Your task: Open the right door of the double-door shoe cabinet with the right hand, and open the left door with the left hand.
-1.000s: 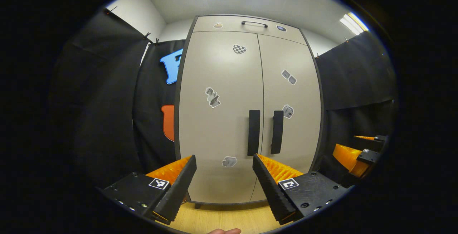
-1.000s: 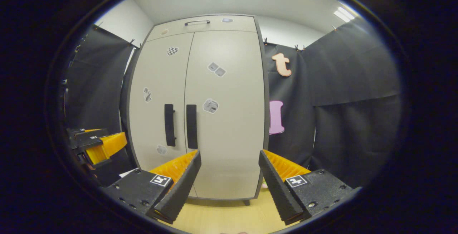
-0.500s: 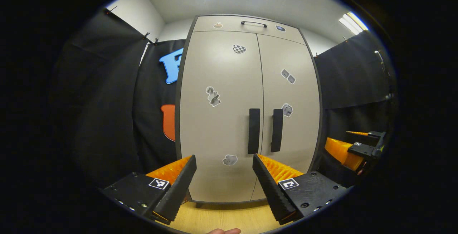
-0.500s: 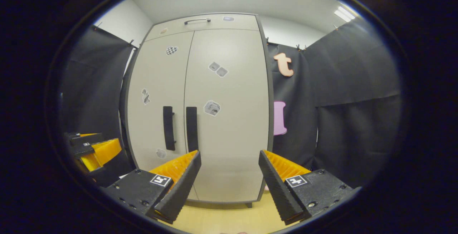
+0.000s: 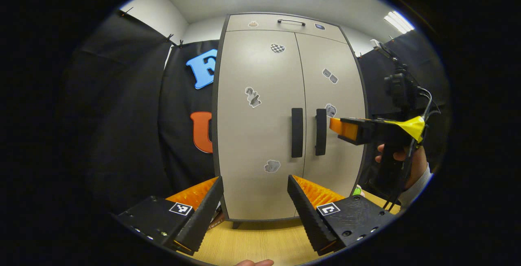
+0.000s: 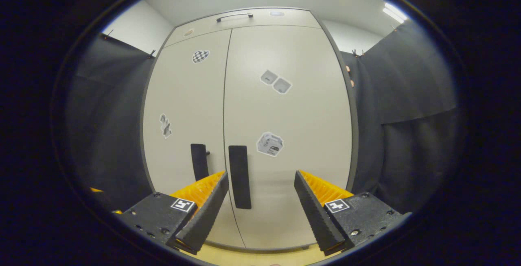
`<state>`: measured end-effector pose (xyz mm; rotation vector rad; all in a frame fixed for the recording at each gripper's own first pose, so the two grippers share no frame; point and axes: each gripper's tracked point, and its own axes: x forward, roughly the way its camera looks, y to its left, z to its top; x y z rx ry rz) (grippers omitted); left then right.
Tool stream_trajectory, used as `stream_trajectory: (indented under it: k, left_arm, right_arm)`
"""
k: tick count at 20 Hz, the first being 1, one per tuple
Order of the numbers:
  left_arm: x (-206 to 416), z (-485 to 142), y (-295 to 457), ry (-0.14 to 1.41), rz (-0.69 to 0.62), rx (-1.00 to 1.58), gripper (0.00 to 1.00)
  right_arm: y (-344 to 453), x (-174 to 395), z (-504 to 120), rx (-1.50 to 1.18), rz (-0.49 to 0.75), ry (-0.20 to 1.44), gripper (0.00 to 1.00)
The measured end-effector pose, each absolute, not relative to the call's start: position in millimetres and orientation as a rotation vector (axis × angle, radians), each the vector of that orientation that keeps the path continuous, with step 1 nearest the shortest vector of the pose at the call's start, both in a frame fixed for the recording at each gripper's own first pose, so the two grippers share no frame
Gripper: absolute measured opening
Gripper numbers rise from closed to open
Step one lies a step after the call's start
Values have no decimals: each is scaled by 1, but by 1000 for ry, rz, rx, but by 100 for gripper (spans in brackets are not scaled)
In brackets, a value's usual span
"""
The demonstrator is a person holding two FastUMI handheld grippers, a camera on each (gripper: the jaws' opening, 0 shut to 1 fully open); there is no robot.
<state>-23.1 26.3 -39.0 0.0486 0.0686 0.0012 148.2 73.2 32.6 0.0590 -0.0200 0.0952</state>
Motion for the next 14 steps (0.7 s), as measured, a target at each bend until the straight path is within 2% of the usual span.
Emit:
stream_trajectory:
  k: [8, 12, 14]
  left_arm:
    - [-29, -51, 45, 101, 5, -3, 95]
    - [-29, -50, 50, 92, 7, -3, 95]
    - [-28, -51, 51, 92, 4, 0, 95]
  right_arm:
    - [92, 196, 10, 20, 64, 37, 99]
    - [94, 209, 0, 26, 45, 65, 94]
    - [96, 214, -3, 37, 43, 72, 88]
